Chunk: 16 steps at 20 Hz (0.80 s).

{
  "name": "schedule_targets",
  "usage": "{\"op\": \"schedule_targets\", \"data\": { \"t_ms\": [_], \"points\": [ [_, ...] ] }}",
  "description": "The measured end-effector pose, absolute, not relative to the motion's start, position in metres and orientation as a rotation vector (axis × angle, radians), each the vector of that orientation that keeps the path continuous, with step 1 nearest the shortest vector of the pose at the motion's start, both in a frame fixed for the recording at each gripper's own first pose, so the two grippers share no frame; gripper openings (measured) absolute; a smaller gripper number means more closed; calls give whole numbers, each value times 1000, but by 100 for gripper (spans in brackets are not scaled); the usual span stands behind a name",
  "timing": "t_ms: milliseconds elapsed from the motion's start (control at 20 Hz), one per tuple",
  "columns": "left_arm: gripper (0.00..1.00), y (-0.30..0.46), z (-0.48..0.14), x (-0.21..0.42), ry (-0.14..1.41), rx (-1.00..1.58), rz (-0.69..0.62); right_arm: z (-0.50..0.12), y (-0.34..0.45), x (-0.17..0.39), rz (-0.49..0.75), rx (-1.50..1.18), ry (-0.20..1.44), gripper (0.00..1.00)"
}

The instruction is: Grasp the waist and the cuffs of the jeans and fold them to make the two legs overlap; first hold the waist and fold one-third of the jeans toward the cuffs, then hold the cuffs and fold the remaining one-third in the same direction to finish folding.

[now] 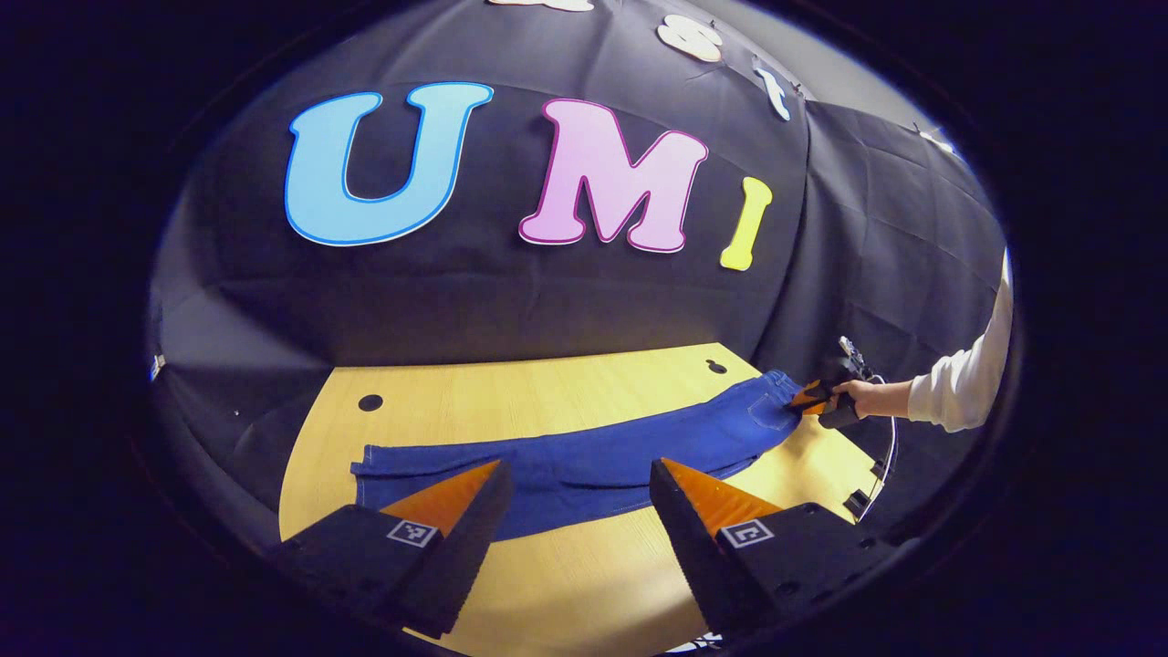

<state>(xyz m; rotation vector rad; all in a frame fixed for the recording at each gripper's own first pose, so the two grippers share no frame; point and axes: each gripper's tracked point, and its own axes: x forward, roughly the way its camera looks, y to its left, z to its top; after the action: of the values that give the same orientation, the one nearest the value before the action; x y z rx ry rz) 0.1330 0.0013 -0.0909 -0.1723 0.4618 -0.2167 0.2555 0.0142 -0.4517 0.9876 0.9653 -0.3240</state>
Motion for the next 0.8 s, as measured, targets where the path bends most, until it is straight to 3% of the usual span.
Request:
{"op": "schedule_targets", "data": {
  "t_ms": [300, 500, 650, 800],
  "points": [
    [96, 22, -97, 117, 450, -210, -198, -331, 40, 301, -145, 1094, 710, 12],
    [96, 28, -95, 112, 432, -238, -210, -242, 107, 317, 64, 1062, 606, 12],
    [96, 35, -99, 105, 437, -250, -203, -179, 179, 306, 226, 1055, 570, 12],
    [96, 46, -106, 98, 443, -287, -184, -178, 272, 282, 384, 982, 637, 12]
  ]
}}
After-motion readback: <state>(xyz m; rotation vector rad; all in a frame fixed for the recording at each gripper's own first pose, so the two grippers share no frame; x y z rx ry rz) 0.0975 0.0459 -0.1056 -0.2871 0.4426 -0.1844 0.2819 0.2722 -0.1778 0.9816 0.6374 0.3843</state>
